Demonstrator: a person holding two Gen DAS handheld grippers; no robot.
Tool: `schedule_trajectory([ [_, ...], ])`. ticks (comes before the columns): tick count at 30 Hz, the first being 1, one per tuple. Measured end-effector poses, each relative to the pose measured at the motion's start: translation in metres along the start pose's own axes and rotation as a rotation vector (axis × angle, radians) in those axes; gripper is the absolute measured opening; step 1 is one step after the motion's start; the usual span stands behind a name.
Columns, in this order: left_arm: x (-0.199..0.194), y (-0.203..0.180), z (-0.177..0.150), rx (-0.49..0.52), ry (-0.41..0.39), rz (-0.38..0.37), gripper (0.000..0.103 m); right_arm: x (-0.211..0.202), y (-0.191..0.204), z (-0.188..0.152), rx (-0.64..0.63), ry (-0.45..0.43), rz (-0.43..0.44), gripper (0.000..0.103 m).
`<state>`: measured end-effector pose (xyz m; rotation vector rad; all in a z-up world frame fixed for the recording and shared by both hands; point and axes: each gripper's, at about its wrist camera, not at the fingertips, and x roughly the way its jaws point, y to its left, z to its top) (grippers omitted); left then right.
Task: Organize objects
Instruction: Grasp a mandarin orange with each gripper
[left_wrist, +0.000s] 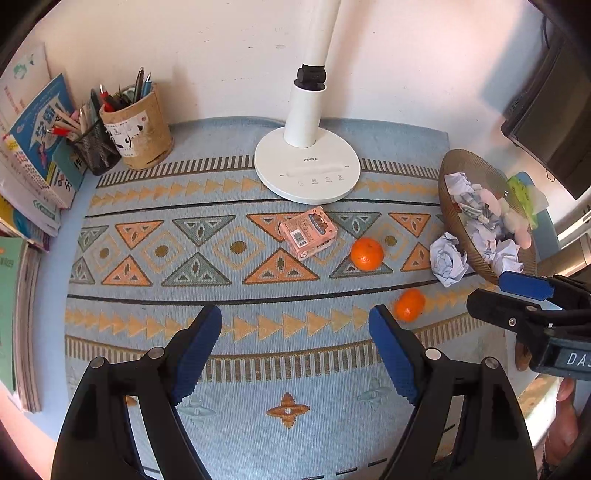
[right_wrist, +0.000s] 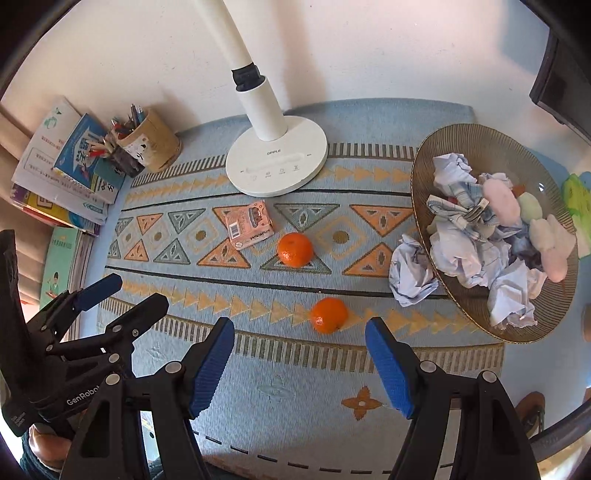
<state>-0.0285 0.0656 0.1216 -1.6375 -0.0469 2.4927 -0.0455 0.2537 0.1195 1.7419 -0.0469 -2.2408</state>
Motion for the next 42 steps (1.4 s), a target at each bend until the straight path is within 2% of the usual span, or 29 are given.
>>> schedule_trajectory([
  [7,0.014,0.006,0.014,0.041,0.020,-0.013,0.081,0.013,-0.032,0.003,0.132,0.024,-0.006,0.072],
  [13,0.050,0.005,0.031,0.128,0.099,-0.047,0.081,0.042,-0.066,-0.014,0.255,0.102,-0.003,0.072],
  [17,0.076,-0.006,0.045,0.183,0.157,-0.165,0.081,0.069,-0.064,-0.021,0.240,0.159,0.010,0.072],
  [19,0.092,-0.018,0.049,0.232,0.173,-0.201,0.081,0.084,-0.059,-0.024,0.227,0.185,0.024,0.072],
  [24,0.124,-0.053,0.052,0.407,0.205,-0.192,0.081,0.102,-0.048,-0.015,0.189,0.177,0.006,0.072],
  [27,0.132,-0.070,0.049,0.511,0.186,-0.174,0.079,0.108,-0.043,-0.008,0.156,0.173,-0.009,0.072],
  [30,0.137,-0.079,0.047,0.560,0.162,-0.168,0.076,0.118,-0.038,-0.004,0.130,0.190,-0.005,0.072],
  [31,0.138,-0.082,0.047,0.571,0.159,-0.170,0.075,0.121,-0.037,-0.003,0.123,0.194,0.001,0.070],
  [32,0.138,-0.084,0.048,0.576,0.155,-0.172,0.075,0.123,-0.035,-0.002,0.112,0.197,0.006,0.065],
  [34,0.138,-0.089,0.051,0.577,0.155,-0.197,0.070,0.126,-0.030,0.001,0.078,0.202,-0.014,0.062],
  [36,0.139,-0.093,0.052,0.580,0.154,-0.210,0.070,0.127,-0.026,0.004,0.039,0.196,-0.035,0.053],
  [38,0.140,-0.099,0.050,0.600,0.150,-0.204,0.061,0.127,-0.023,0.005,0.009,0.193,-0.065,0.043],
  [39,0.143,-0.101,0.048,0.606,0.170,-0.205,0.050,0.127,-0.022,0.005,-0.005,0.195,-0.075,0.041],
  [40,0.146,-0.102,0.045,0.605,0.194,-0.204,0.044,0.127,-0.022,0.004,-0.014,0.197,-0.075,0.038],
  [42,0.149,-0.101,0.040,0.587,0.210,-0.205,0.044,0.123,-0.023,0.003,-0.019,0.190,-0.073,0.037],
])
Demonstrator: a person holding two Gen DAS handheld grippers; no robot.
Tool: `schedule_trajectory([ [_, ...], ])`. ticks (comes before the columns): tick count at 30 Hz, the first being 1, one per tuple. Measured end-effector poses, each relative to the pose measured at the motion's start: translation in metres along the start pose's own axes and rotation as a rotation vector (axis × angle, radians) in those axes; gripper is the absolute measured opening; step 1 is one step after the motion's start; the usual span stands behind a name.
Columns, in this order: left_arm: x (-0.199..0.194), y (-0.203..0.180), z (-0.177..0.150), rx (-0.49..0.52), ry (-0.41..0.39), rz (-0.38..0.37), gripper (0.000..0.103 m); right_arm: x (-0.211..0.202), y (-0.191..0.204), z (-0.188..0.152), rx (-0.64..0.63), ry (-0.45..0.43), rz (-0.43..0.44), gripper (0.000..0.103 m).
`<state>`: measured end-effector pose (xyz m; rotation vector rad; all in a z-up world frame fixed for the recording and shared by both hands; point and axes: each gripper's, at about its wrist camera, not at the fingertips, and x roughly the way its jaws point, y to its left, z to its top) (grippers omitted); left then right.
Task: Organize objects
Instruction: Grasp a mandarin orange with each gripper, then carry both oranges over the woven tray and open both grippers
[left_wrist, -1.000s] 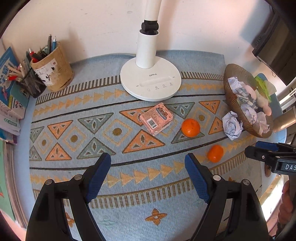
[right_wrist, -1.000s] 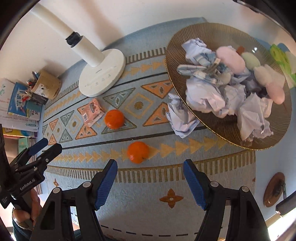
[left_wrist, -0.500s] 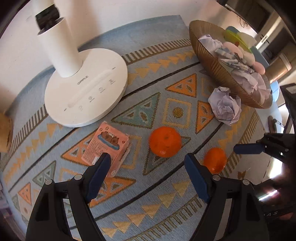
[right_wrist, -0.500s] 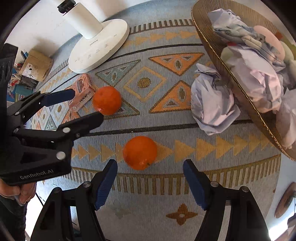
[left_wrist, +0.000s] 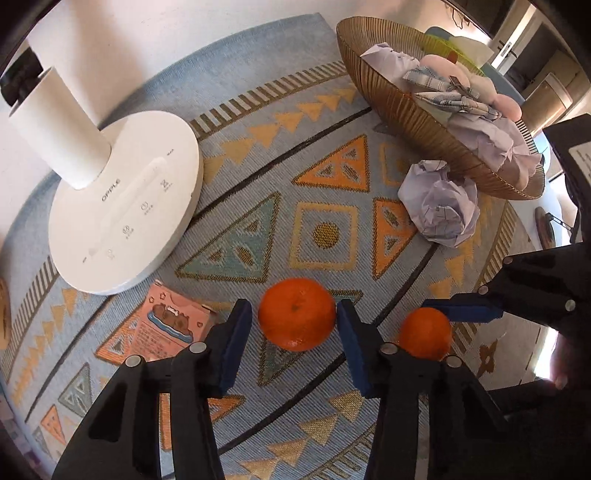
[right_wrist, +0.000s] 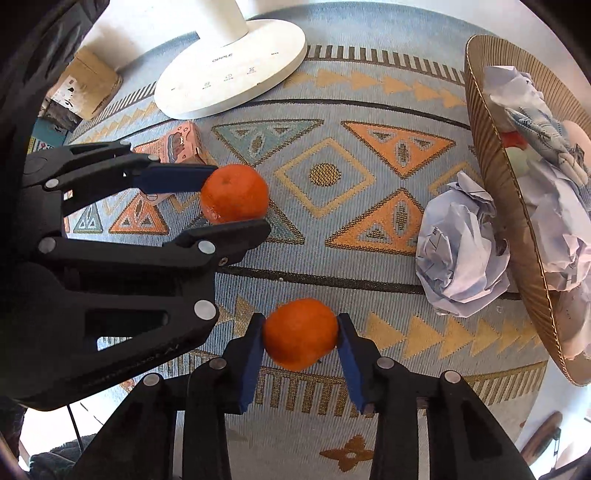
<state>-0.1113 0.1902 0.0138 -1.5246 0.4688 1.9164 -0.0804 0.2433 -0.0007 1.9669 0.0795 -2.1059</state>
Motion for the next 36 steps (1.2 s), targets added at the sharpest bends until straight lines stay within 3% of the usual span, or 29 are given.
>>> schedule_trajectory([
  [3,0.000,-0.002,-0.007,-0.023,-0.004,0.014,0.037,-0.006,-0.001,-0.003,-0.008,-0.011,-0.006,0.037],
  [8,-0.013,-0.004,-0.017,-0.109,-0.022,-0.027,0.037,-0.033,-0.011,-0.017,0.000,-0.069,0.021,0.037],
  [12,-0.039,-0.010,-0.026,-0.178,-0.060,-0.087,0.037,-0.071,-0.024,-0.031,0.008,-0.151,0.021,0.037],
  [17,-0.085,-0.027,-0.027,-0.193,-0.141,-0.090,0.037,-0.129,-0.047,-0.044,0.041,-0.268,0.011,0.037],
  [22,-0.139,-0.041,-0.002,-0.162,-0.284,-0.143,0.037,-0.203,-0.094,-0.055,0.133,-0.415,0.005,0.037],
  [28,-0.185,-0.075,0.051,-0.132,-0.431,-0.205,0.037,-0.270,-0.139,-0.049,0.225,-0.567,-0.060,0.037],
  [31,-0.182,-0.088,0.084,-0.110,-0.455,-0.194,0.037,-0.275,-0.164,-0.038,0.290,-0.575,-0.060,0.037],
  [36,-0.157,-0.100,0.129,-0.088,-0.409,-0.165,0.037,-0.256,-0.205,-0.014,0.376,-0.527,0.031,0.037],
])
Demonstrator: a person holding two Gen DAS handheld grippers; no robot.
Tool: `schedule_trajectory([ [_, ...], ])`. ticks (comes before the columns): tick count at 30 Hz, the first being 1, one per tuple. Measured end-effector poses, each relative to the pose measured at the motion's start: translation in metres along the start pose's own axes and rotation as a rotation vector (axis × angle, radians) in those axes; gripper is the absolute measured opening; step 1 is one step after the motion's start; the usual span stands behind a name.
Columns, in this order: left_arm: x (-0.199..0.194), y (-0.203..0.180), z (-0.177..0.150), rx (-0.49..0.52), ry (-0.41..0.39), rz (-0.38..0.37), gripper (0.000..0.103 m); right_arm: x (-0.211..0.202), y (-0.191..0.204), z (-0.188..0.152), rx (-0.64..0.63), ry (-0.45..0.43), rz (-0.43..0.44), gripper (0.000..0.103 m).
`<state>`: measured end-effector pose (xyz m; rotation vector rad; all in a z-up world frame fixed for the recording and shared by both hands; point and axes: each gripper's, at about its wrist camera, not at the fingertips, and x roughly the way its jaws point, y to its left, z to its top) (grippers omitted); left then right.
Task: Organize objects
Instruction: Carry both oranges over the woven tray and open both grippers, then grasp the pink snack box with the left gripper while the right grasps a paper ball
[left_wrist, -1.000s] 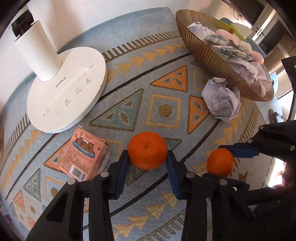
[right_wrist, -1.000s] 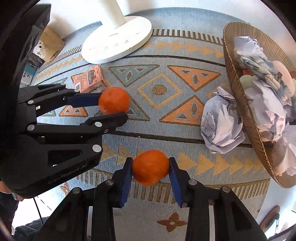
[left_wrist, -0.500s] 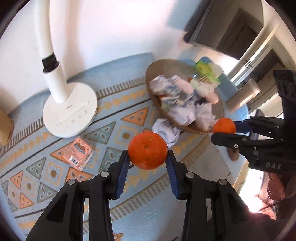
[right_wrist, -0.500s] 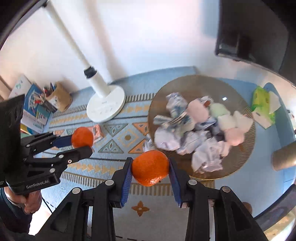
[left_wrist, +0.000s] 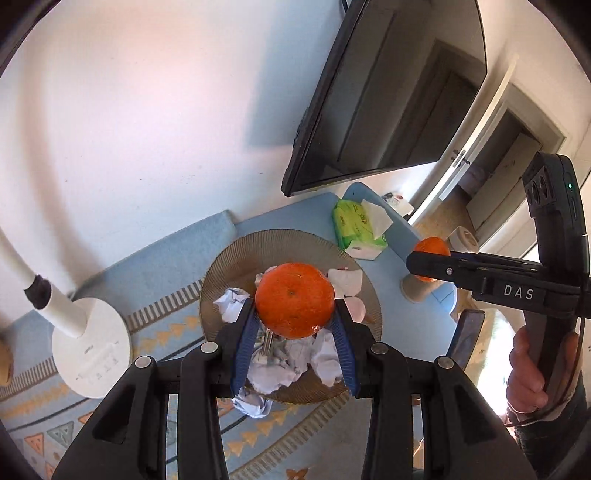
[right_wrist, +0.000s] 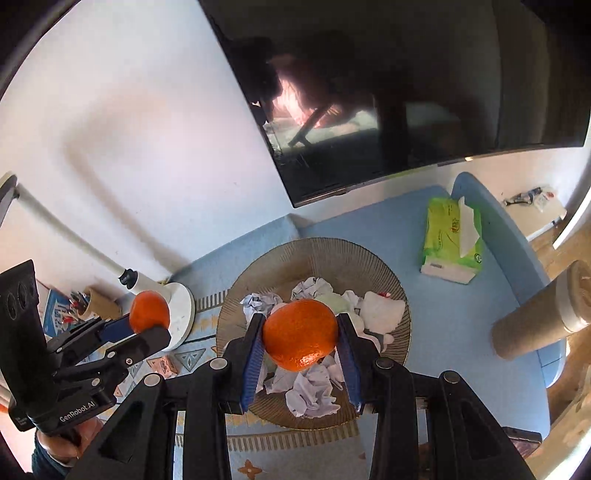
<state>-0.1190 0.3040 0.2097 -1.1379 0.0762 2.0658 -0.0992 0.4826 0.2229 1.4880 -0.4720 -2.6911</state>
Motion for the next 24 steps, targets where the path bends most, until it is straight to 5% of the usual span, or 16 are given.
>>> schedule_trajectory([
  [4,0.023,0.001,0.019,0.015,0.026,0.032,0.040,0.027,-0.010,0.018,0.023,0.059,0.037,0.041],
  [7,0.032,0.006,0.027,-0.015,0.056,0.016,0.072,0.037,-0.015,0.022,0.041,0.062,0.031,0.058],
  [9,0.034,0.013,0.025,-0.043,0.045,0.019,0.081,0.038,-0.018,0.020,0.051,0.049,0.036,0.064],
  [15,0.025,0.039,-0.007,-0.144,0.080,0.023,0.081,0.041,-0.011,0.000,0.035,0.088,0.055,0.064],
  [24,-0.045,0.102,-0.102,-0.327,0.078,0.147,0.081,0.054,0.045,-0.060,-0.035,0.203,0.153,0.064],
])
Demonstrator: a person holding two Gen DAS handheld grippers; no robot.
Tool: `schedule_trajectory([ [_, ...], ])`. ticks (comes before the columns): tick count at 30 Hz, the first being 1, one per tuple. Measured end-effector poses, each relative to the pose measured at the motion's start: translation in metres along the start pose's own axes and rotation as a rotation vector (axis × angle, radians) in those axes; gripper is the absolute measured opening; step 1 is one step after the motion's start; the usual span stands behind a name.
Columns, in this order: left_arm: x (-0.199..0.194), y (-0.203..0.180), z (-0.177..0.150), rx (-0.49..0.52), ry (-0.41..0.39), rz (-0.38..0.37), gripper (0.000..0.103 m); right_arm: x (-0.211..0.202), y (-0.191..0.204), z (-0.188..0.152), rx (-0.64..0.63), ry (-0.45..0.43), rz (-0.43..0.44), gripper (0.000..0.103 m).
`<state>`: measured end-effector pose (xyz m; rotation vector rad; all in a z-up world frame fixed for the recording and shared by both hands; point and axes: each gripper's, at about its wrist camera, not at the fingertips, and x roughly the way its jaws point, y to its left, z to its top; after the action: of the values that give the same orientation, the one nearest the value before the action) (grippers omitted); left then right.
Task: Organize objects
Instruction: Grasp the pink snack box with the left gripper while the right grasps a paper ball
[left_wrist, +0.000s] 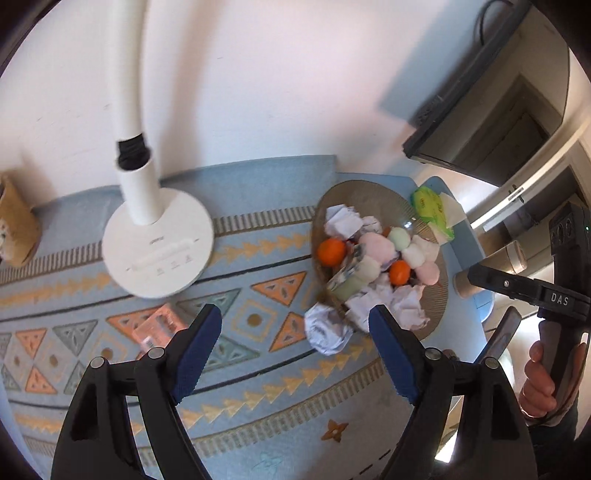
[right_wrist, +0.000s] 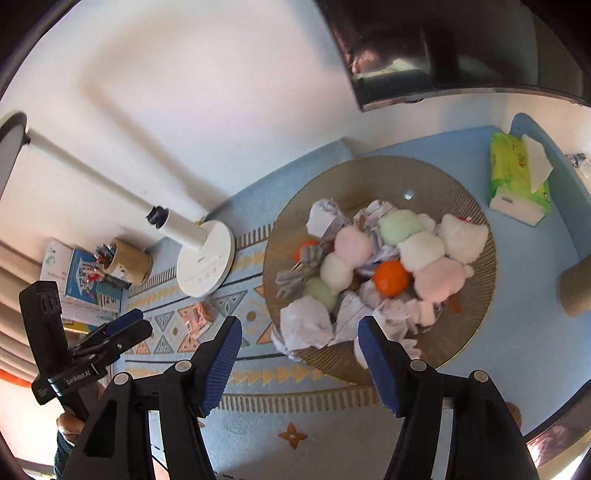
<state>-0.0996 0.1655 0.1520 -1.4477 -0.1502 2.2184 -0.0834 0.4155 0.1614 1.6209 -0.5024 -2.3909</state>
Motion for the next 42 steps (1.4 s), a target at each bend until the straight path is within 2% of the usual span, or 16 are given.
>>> schedule_trajectory([
  [5,-0.012,0.072,-0.030,-0.123,0.050,0.079,0.081,0.041,0.031,-0.030,0.012,0.100,0.052,0.064],
  [8,-0.014,0.107,-0.043,-0.188,0.074,0.084,0.081,0.066,0.043,-0.045,0.030,0.125,0.013,0.064],
  [11,-0.003,0.126,-0.049,-0.196,0.116,0.105,0.081,0.090,0.051,-0.059,0.061,0.132,-0.024,0.064],
  [17,0.027,0.121,-0.043,-0.022,0.174,0.158,0.081,0.109,0.048,-0.074,0.183,0.100,-0.048,0.064],
  [21,0.043,0.117,-0.034,0.054,0.199,0.133,0.081,0.108,0.042,-0.074,0.242,0.066,-0.102,0.064],
  [27,0.065,0.120,-0.029,0.104,0.245,0.095,0.081,0.125,0.032,-0.070,0.293,0.043,-0.210,0.064],
  [30,0.075,0.120,-0.029,0.143,0.263,0.099,0.081,0.136,0.025,-0.065,0.317,0.044,-0.244,0.064],
  [36,0.087,0.113,-0.030,0.217,0.267,0.132,0.081,0.146,0.021,-0.055,0.312,0.064,-0.277,0.064],
  [42,0.091,0.112,-0.032,0.223,0.260,0.130,0.081,0.158,0.024,-0.046,0.281,0.092,-0.289,0.064],
])
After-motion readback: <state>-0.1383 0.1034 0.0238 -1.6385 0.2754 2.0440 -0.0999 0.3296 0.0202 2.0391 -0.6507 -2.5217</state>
